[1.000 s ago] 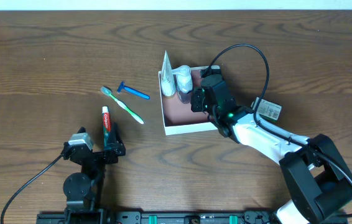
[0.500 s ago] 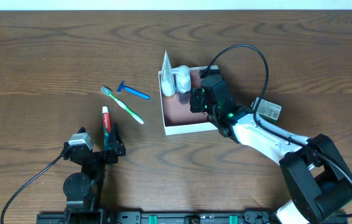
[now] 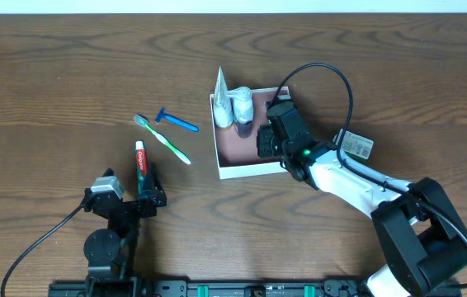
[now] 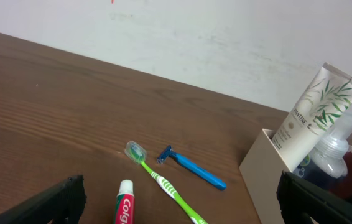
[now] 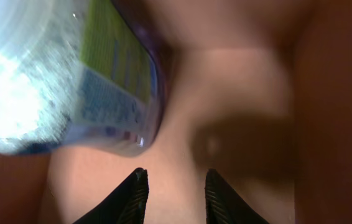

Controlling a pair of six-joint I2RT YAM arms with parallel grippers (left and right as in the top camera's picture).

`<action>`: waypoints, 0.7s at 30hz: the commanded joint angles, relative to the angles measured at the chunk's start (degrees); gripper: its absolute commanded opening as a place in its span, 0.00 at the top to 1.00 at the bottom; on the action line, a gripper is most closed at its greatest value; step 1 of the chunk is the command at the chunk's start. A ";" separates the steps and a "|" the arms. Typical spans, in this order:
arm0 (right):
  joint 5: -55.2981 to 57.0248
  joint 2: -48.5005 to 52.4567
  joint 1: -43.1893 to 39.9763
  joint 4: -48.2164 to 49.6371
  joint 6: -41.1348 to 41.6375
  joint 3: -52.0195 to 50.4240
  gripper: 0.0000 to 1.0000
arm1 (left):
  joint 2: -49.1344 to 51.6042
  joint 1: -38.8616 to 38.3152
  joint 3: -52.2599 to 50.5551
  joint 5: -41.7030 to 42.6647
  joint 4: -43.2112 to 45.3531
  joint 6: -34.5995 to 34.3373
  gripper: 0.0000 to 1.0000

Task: Pack container
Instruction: 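Lower the bottle into the box and adjust it next to the tube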

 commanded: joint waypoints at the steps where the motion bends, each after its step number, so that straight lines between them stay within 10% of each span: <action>1: 0.90 -0.50 -0.66 -1.92 -0.70 -0.15 0.68 | -0.31 0.13 -0.96 0.42 -2.03 0.70 0.02; 21: 2.27 -0.52 -0.48 -9.38 14.95 -0.15 0.69 | -0.31 0.13 -0.96 0.42 -2.03 0.70 0.02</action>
